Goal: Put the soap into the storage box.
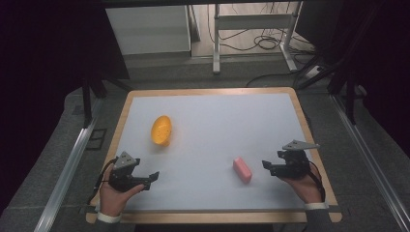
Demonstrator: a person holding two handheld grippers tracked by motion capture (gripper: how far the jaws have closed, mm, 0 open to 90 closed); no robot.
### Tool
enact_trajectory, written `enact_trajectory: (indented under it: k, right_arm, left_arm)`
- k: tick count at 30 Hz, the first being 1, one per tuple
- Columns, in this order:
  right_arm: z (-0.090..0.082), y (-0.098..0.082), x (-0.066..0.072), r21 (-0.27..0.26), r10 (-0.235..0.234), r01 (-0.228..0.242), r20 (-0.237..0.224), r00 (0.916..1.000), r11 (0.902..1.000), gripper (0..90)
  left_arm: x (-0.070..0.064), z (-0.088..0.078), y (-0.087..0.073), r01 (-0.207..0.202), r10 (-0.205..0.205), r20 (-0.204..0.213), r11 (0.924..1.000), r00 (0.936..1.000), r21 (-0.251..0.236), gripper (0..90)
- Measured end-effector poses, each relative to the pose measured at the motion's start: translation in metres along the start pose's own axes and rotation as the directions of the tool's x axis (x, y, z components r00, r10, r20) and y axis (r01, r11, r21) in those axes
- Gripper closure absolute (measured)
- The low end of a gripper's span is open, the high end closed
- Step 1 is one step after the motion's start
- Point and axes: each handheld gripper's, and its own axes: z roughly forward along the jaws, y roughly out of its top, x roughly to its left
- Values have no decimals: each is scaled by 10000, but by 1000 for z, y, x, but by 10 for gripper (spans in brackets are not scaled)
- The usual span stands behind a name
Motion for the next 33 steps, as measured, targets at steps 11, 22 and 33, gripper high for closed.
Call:
enact_trajectory:
  k: [11, 22, 33]
  right_arm:
    - [-6, 46, 25, 729, -1034, 1026, 65, 9946, 9920, 258]
    - [3, 68, 58, 1475, -1259, 1296, -339, 9915, 9805, 290]
    - [38, 61, 85, 3116, -1441, 1525, -500, 9883, 9379, 338]
  left_arm:
    - [6, 2, -3, 14, -15, 60, 9999, 10000, 144, 95]
    - [6, -6, -5, 103, -103, 82, 9999, 9999, -75, 94]
    - [3, -3, -6, -4, 3, 16, 10000, 10000, 68, 93]
